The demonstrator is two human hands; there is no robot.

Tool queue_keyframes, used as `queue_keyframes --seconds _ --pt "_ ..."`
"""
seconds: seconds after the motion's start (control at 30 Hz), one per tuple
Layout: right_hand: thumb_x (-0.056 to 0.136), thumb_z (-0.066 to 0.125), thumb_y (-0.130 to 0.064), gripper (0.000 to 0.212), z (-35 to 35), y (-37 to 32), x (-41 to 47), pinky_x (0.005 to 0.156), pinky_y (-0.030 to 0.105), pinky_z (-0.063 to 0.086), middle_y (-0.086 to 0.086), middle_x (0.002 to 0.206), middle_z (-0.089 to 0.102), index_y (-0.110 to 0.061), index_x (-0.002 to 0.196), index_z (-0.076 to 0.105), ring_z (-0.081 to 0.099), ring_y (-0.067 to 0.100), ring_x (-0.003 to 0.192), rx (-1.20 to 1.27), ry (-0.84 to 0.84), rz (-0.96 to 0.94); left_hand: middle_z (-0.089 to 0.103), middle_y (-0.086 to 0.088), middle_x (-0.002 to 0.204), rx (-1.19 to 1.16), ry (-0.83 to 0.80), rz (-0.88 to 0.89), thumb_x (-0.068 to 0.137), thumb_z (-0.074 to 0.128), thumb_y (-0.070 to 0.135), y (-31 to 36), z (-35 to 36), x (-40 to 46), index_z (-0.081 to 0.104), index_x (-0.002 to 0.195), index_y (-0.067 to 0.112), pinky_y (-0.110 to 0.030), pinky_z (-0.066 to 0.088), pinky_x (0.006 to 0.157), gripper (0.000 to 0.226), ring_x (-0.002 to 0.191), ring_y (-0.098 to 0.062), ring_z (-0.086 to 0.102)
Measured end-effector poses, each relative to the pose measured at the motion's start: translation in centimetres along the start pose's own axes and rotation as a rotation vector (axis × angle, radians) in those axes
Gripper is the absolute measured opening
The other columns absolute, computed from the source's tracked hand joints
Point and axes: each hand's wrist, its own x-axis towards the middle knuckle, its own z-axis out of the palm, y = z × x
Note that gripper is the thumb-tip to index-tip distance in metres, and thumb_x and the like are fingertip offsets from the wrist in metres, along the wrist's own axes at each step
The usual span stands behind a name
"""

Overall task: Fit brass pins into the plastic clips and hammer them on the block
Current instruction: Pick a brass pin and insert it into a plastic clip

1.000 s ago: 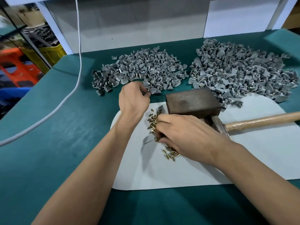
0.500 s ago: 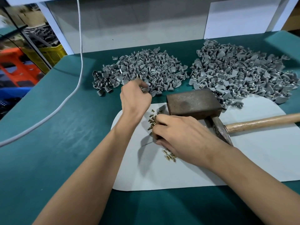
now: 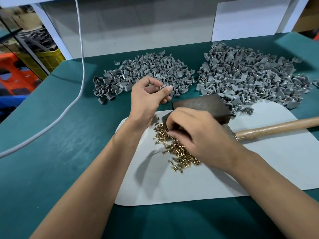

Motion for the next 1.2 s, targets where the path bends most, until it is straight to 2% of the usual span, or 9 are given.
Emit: queue_keyframes --seconds 0.13,0.27,0.33,0.4,0.53,0.7,0.93,1.07,1.2 --pt "0.09 0.077 -0.014 0.01 -1.3 1.9 -0.5 0.081 0.032 0.055 -0.002 0.093 0.07 -0.009 0.097 0.073 0.065 0.012 0.087 0.038 0.276 0.081 0.071 -0.005 0.067 -0.096 -0.12 -0.005 0.085 0.077 -0.003 0.6 0.9 -0.5 0.068 0.09 0.006 -0.026 0.056 0.065 0.014 0.062 -0.016 0.067" --pt "0.089 0.077 -0.011 0.011 -2.3 3.4 -0.7 0.078 0.028 0.057 -0.006 0.093 0.073 -0.013 0.1 0.079 0.068 0.007 0.085 0.112 0.438 0.23 0.076 -0.014 0.09 -0.241 -0.232 -0.065 0.091 0.066 -0.009 0.8 1.5 -0.8 0.071 0.099 0.002 -0.025 0.059 0.075 0.015 0.076 -0.02 0.073" --pt "0.091 0.074 -0.008 0.015 -2.6 3.9 -0.8 0.072 0.023 0.054 -0.011 0.089 0.073 -0.017 0.101 0.079 0.067 0.004 0.076 0.204 0.455 0.289 0.076 -0.017 0.097 -0.28 -0.301 -0.073 0.091 0.064 -0.012 0.8 1.6 -1.1 0.071 0.104 0.0 -0.024 0.059 0.077 0.019 0.08 -0.021 0.074" --pt "0.091 0.073 -0.006 0.018 -2.7 4.0 -0.8 0.067 0.022 0.053 -0.014 0.085 0.072 -0.02 0.101 0.078 0.068 0.007 0.069 0.273 0.461 0.333 0.076 -0.017 0.102 -0.302 -0.379 -0.067 0.089 0.064 -0.014 0.9 1.6 -1.3 0.071 0.104 0.001 -0.024 0.06 0.079 0.023 0.085 -0.022 0.074" --pt "0.089 0.075 -0.007 0.018 -2.6 4.1 -0.8 0.077 0.031 0.061 -0.009 0.091 0.074 -0.016 0.105 0.076 0.072 0.009 0.084 0.238 0.509 0.352 0.073 -0.022 0.102 -0.307 -0.47 -0.076 0.077 0.074 -0.006 1.0 1.7 -1.6 0.071 0.106 -0.002 -0.027 0.061 0.08 0.03 0.087 -0.028 0.075" --pt "0.086 0.079 -0.01 0.022 -2.9 4.1 -0.8 0.084 0.035 0.061 -0.01 0.091 0.075 -0.014 0.105 0.071 0.073 0.005 0.09 0.113 0.574 0.322 0.076 -0.018 0.092 -0.227 -0.509 -0.056 0.072 0.078 -0.001 0.6 1.8 -1.6 0.072 0.107 -0.004 -0.03 0.063 0.079 0.035 0.083 -0.028 0.076" --pt "0.082 0.083 -0.011 0.029 -2.9 3.7 -0.7 0.085 0.023 0.058 -0.013 0.086 0.074 -0.015 0.104 0.066 0.071 -0.004 0.088 0.037 0.554 0.312 0.077 -0.017 0.09 -0.216 -0.52 -0.04 0.072 0.081 -0.002 0.5 2.0 -1.5 0.076 0.104 0.0 -0.03 0.062 0.077 0.032 0.081 -0.025 0.076" --pt "0.081 0.083 -0.009 0.029 -3.0 3.6 -0.7 0.082 0.021 0.058 -0.011 0.084 0.074 -0.016 0.102 0.064 0.072 -0.002 0.085 0.048 0.563 0.328 0.077 -0.018 0.091 -0.202 -0.523 -0.03 0.072 0.081 -0.002 0.6 2.1 -1.6 0.076 0.104 -0.001 -0.031 0.063 0.077 0.032 0.082 -0.026 0.076" --pt "0.08 0.082 -0.003 0.03 -2.9 3.6 -0.7 0.074 0.012 0.053 -0.007 0.081 0.072 -0.014 0.097 0.06 0.07 0.002 0.082 0.055 0.556 0.329 0.077 -0.017 0.087 -0.174 -0.511 -0.008 0.069 0.082 -0.003 0.8 2.4 -1.8 0.076 0.1 -0.002 -0.031 0.063 0.075 0.032 0.079 -0.025 0.076"
